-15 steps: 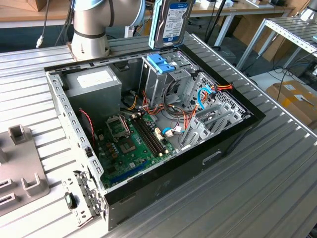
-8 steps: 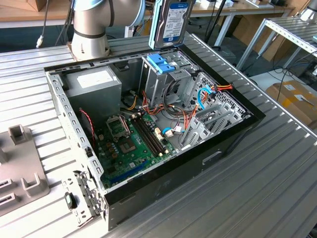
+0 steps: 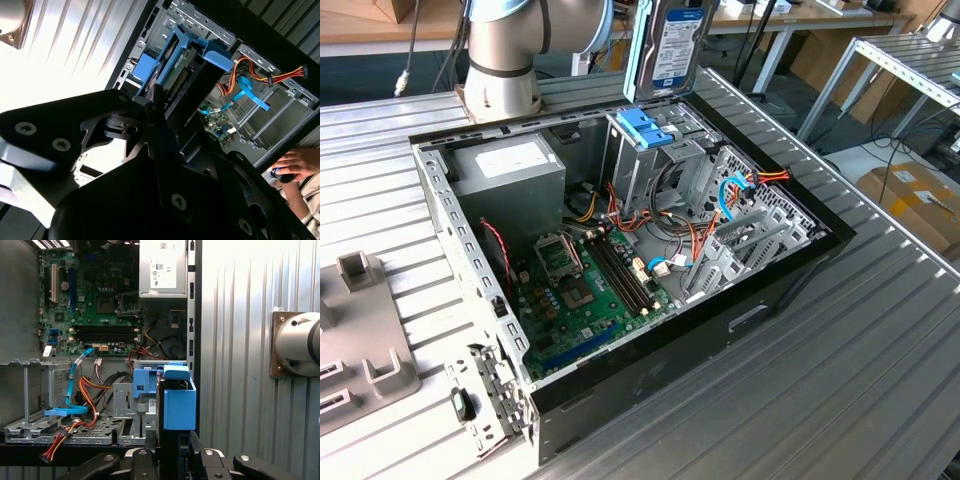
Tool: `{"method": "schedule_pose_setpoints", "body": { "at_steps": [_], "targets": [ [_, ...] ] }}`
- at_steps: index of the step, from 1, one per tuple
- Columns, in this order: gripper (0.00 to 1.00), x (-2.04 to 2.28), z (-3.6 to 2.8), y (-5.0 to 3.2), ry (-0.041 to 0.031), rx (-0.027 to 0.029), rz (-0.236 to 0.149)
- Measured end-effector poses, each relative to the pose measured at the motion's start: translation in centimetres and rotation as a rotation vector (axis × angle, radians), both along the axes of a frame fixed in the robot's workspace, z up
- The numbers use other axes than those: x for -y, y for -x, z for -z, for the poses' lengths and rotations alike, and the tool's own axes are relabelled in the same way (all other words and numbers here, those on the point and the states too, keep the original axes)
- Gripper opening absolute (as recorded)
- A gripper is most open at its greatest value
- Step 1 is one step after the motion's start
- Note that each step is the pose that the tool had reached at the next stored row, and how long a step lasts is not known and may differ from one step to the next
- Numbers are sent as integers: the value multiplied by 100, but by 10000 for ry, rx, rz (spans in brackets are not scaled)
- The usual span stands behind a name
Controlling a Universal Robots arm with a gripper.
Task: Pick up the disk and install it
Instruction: 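Pick up the disk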
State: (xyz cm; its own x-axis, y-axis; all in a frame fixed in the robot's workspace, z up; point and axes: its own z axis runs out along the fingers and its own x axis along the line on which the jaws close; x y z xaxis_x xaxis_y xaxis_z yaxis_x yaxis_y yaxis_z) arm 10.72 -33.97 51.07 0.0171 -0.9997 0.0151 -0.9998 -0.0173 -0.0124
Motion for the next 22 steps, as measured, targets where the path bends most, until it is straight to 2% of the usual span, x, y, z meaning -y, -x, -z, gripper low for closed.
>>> {"method": "schedule_pose_setpoints", "body": {
  "at_steps": [10,16,22],
  "targets": [
    [35,140,0,0,2,0,0],
    [35,254,1,0,4,0,0],
    [35,306,1,0,26,0,1]
  ]
}}
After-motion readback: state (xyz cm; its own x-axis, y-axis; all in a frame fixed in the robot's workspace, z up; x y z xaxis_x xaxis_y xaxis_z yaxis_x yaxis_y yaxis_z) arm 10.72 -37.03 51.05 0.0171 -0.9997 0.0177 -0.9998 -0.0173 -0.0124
